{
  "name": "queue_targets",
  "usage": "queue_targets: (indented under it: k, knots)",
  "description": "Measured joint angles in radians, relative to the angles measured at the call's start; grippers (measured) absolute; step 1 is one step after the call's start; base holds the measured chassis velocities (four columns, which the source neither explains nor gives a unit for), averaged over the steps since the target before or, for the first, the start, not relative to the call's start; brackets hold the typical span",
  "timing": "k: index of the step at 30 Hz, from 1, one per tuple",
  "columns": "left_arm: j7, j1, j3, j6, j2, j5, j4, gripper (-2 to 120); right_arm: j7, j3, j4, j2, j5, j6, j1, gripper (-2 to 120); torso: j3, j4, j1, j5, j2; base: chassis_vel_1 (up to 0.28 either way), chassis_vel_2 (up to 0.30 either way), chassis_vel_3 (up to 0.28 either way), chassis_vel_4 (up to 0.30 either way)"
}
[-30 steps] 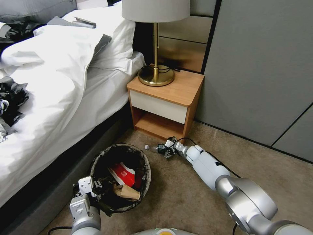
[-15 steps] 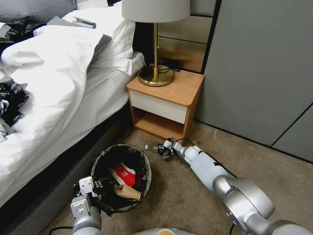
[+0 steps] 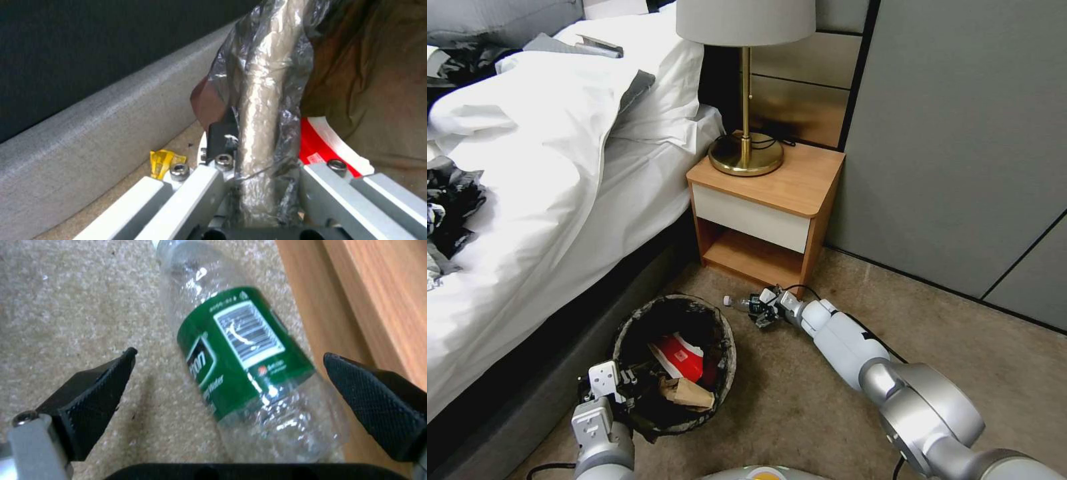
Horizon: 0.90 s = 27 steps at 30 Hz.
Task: Pick up the trash bin, then pick up the garbage from the floor and place it into the trash bin.
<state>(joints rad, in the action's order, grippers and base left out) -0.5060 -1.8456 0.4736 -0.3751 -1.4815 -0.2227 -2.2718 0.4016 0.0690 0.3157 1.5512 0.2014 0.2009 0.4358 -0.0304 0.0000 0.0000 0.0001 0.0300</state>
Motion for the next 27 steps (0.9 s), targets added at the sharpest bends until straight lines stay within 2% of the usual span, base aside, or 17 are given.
queue_targets:
  k: [20,23,24,27]
  knots:
    - [0.000,-0.003,-0.002,0.001,-0.004,0.007,0.003,0,0.037,-0.003,-0.013,-0.004,-0.072,-0.049,0.011,99,0.000,0.0000,0.000,0.0000,0.000,0.000,0.000,0.000,0.000]
    - [0.000,-0.002,-0.002,0.001,-0.003,0.007,0.003,0,0.037,-0.003,-0.013,-0.009,-0.072,-0.048,0.011,86,0.000,0.0000,0.000,-0.0001,0.000,0.000,0.000,0.000,0.000]
    - [0.000,-0.002,-0.002,0.001,-0.003,0.007,0.003,0,0.037,-0.003,-0.013,-0.009,-0.072,-0.048,0.011,86,0.000,0.0000,0.000,-0.0001,0.000,0.000,0.000,0.000,0.000]
    - [0.000,-0.002,-0.002,0.001,-0.003,0.007,0.003,0,0.034,-0.003,-0.008,-0.009,-0.072,-0.047,0.011,76,0.000,0.0000,0.000,-0.0001,0.000,0.000,0.000,0.000,0.000]
